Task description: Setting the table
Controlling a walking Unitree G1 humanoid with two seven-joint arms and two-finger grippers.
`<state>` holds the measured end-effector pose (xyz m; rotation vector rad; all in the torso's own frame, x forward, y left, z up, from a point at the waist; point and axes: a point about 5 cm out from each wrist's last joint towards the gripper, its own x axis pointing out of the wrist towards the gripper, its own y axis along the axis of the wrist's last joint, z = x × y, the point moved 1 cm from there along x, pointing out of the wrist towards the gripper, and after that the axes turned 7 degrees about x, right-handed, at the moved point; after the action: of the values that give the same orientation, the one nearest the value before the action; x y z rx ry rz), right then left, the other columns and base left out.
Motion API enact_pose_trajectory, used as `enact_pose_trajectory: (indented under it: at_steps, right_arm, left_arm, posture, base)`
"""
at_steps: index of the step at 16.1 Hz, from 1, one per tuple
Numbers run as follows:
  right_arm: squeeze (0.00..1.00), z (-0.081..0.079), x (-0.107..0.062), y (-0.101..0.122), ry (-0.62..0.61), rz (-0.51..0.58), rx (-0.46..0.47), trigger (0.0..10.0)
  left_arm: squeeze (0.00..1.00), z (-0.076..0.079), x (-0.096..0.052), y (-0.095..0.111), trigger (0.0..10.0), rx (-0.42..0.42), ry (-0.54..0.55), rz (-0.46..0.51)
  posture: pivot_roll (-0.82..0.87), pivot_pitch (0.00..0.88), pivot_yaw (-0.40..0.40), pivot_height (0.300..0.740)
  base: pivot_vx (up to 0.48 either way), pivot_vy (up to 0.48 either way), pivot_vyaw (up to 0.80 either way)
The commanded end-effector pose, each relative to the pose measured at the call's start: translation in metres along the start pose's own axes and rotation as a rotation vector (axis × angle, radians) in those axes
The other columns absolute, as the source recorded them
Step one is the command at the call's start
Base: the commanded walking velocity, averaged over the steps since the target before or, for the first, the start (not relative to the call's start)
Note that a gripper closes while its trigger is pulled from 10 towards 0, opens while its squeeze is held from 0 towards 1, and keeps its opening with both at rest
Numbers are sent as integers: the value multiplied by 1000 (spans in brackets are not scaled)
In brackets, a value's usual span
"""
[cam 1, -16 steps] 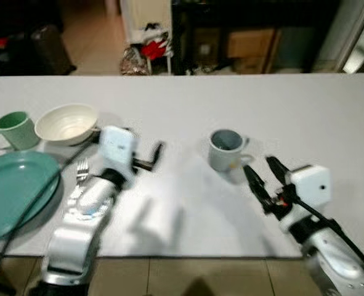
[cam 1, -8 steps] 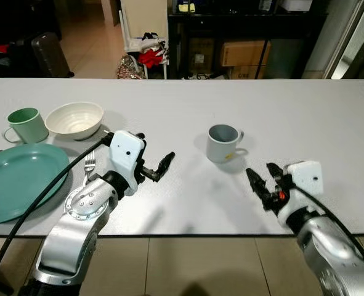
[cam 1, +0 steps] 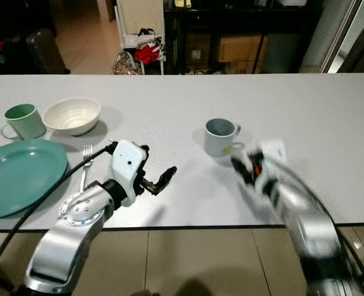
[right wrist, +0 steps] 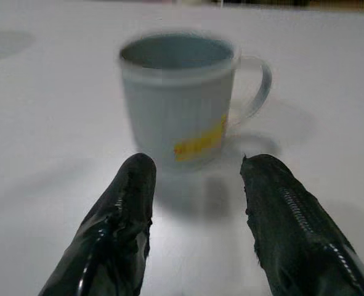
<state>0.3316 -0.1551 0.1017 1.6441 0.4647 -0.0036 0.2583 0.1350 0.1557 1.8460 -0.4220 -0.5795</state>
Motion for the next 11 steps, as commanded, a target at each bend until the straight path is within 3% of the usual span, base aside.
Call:
enact_pose_trajectory:
  at_steps: [1, 5, 11]
  right_arm:
    - [0, 8, 10, 4, -16, 15, 10, 10000]
    - [0, 10, 35, 12, -7, -13, 9, 10000]
    - [0, 0, 51, 13, 18, -32, 4, 10000]
  left_arm:
    - [0, -5, -6, 3, 10000, 8, 17, -4]
    - [0, -7, -17, 4, 10000, 16, 28, -27]
    - [0, -10, -39, 3, 10000, 24, 62, -79]
  posture:
    - [91, 0, 25, 740]
    - [144, 0, 13, 740]
    - [202, 44, 0, 740]
  base:
    - [0, 0, 0]
    - [0, 0, 0]
    - [0, 0, 0]
